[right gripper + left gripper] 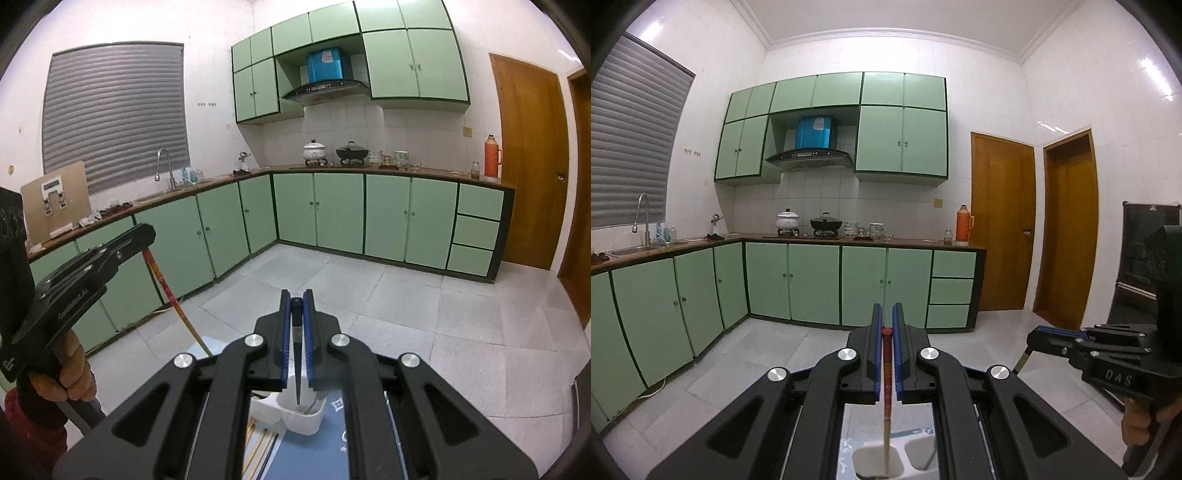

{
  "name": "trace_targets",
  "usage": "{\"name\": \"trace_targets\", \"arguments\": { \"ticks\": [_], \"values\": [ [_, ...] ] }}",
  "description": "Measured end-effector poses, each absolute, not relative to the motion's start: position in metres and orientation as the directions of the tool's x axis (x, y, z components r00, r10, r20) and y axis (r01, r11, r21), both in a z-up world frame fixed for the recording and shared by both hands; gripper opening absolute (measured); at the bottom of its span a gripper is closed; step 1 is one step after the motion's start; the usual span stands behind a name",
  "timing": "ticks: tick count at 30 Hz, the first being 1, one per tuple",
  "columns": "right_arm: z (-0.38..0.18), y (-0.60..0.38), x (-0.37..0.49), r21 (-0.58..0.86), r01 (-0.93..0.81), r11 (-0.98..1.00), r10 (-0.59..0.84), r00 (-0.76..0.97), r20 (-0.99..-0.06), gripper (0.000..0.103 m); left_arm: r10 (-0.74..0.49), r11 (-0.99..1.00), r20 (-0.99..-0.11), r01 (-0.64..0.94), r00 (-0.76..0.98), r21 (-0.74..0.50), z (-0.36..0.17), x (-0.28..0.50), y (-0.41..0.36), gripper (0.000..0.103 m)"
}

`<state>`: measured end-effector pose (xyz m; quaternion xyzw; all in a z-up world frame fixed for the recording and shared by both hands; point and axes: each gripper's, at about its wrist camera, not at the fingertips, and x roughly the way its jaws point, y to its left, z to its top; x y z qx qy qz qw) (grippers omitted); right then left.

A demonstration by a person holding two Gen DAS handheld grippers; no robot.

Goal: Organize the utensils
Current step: 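Lift both chopsticks and lower them upright into the white holder, then open both tools to release the chopsticks in the holder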

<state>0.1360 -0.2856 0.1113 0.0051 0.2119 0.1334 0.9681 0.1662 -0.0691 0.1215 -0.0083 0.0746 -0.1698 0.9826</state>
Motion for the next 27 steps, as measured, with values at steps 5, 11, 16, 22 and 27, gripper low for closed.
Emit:
{"name": "trace_targets", "arguments": {
  "ticks": [5, 11, 16, 22, 27],
  "values": [
    [0.075, -0.283, 0.166, 0.084, -0.243, 0.966, 0.253, 0.847, -0.468, 0.006, -0.333, 0.943, -0.202, 0.33, 0.921, -0.052, 0.09, 0.199, -0.079, 0.005],
    [0.04, -0.275, 0.182, 0.089, -0.249, 0.964, 0.258, 0.806, -0.532, 0.007, -0.329, 0.943, -0.31, 0.328, 0.892, -0.058, 0.05, 0.223, -0.083, 0.006],
    [0.035, -0.279, 0.177, 0.107, -0.229, 0.968, 0.25, 0.813, -0.525, 0.018, -0.323, 0.945, -0.343, 0.321, 0.882, -0.064, 0.04, 0.224, -0.076, 0.017],
    [0.049, -0.291, 0.15, 0.117, -0.192, 0.974, 0.224, 0.855, -0.468, 0.05, -0.305, 0.952, -0.323, 0.295, 0.896, -0.081, 0.052, 0.203, -0.06, 0.054],
    [0.047, -0.303, 0.114, 0.138, -0.143, 0.98, 0.189, 0.888, -0.42, 0.077, -0.281, 0.96, -0.315, 0.265, 0.907, -0.092, 0.053, 0.168, -0.044, 0.073]
  ]
}}
